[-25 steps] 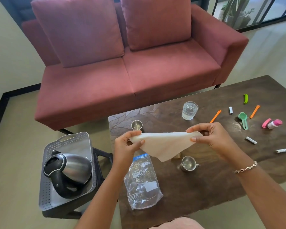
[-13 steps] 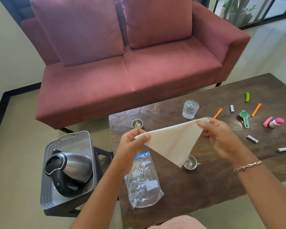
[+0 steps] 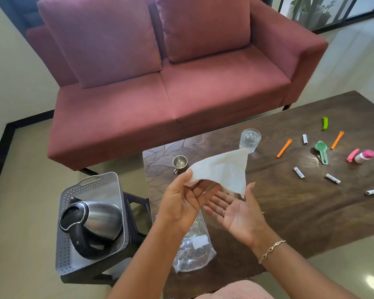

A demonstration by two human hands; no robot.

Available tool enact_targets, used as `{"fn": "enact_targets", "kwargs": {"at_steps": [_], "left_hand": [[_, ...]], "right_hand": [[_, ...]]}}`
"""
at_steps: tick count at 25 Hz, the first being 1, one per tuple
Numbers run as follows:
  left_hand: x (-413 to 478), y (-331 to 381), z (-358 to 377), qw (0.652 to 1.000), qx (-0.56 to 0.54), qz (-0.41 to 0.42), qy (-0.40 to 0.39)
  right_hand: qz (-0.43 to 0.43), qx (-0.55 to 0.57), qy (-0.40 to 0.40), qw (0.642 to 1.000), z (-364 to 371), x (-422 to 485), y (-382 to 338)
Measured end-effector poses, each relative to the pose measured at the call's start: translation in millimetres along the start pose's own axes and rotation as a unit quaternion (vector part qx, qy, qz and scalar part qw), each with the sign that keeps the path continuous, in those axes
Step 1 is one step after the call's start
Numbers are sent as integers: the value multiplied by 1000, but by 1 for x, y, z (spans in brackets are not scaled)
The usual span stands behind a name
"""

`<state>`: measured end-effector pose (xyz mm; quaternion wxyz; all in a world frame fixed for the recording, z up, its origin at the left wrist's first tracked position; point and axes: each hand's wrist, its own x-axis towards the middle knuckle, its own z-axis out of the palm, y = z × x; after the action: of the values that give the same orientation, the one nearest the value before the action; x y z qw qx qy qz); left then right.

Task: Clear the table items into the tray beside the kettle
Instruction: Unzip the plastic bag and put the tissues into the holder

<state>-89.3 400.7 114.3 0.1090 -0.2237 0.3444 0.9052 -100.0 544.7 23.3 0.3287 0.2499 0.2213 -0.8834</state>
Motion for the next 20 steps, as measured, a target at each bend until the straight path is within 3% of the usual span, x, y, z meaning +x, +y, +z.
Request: {"fn": "enact_targets", "kwargs": {"at_steps": [4, 8, 12, 15, 17, 20], "left_hand": [[5, -11, -9, 997, -14, 29, 77], [7, -23, -24, 992, 8, 45, 116], [8, -39, -40, 985, 61, -21, 162], [10, -51, -53, 969, 136, -103, 177], [13, -55, -61, 963, 154, -119, 186], [22, -62, -64, 958, 180, -125, 188]], "right_hand": [[-62, 6, -63, 996, 21, -4, 2], [-107, -92, 56, 988, 39, -3, -9], [-148, -221, 166, 950, 33, 0, -17], [-209, -331, 206, 897, 20, -2, -35], [-256, -429, 243, 831, 5, 2, -58], [-252, -559, 299, 731, -20, 16, -89]]}}
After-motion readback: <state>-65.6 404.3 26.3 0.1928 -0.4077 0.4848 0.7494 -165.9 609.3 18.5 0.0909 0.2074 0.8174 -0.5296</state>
